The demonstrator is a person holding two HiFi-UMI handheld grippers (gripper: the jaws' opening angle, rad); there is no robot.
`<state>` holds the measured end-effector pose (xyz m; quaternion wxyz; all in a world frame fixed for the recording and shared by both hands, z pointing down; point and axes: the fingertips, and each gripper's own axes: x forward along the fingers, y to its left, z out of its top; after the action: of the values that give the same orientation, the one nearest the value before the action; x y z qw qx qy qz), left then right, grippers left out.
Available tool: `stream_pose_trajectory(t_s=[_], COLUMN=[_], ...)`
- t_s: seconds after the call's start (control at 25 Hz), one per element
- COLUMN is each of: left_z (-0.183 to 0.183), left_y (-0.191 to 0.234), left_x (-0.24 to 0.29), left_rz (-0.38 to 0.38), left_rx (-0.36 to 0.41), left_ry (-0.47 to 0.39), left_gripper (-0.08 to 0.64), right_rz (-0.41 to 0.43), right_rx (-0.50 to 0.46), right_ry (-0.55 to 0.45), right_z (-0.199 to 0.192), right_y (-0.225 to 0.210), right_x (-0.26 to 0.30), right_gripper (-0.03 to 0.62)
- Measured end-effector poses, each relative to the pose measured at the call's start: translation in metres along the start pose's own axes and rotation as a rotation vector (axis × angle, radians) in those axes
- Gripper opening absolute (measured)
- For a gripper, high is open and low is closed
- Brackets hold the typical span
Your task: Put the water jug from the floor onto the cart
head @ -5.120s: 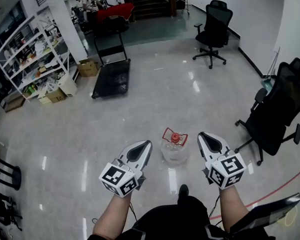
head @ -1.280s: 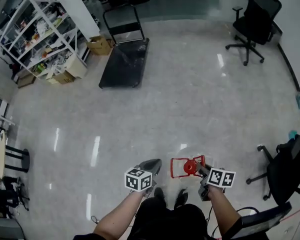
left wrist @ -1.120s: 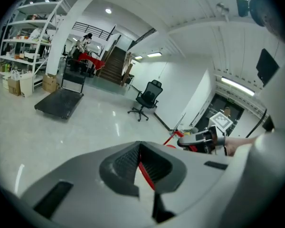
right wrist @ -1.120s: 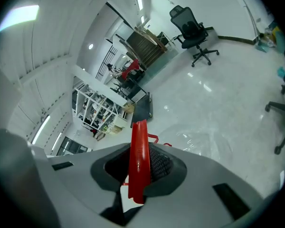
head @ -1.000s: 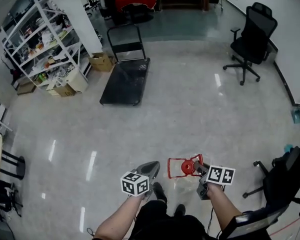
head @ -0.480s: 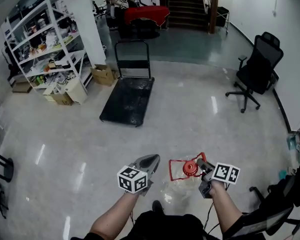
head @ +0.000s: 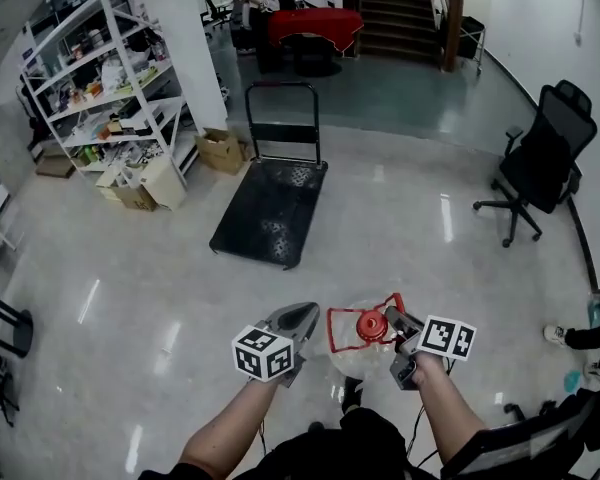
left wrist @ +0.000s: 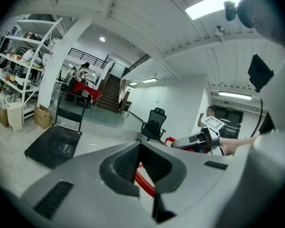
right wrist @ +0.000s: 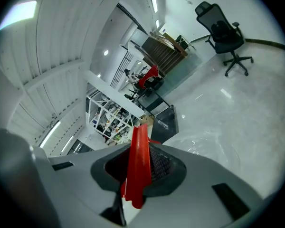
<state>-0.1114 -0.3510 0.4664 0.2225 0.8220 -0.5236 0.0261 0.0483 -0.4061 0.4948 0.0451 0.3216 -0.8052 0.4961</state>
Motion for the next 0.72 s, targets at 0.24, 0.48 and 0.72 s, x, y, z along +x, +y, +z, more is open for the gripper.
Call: stream_pose_trajectory(t_s=[0.24, 0.48, 0.72], left_z=[0.048, 0.103, 0.133], left_y=[0.054, 0.102, 0.159], left_x=[0.044, 0.083, 0.119], left_rz=[0.097, 0.189, 0.221], left_rx=[-0.008, 0.016, 0.023], left_ry=[-0.033, -0.107, -0.118], left_gripper=[-0.009, -0.009, -0.009], right_rz=[0.083, 0.155, 0.181], right_rx=[-0.031, -0.083, -0.109], right_ry=[0.076, 0.130, 0.154], right_z=[0.053, 0.117, 0.170], right_y=[0.011, 0.017, 0.025], right_x=[0.077, 0.144, 0.216], right_gripper=[0.064, 0.064, 0.064])
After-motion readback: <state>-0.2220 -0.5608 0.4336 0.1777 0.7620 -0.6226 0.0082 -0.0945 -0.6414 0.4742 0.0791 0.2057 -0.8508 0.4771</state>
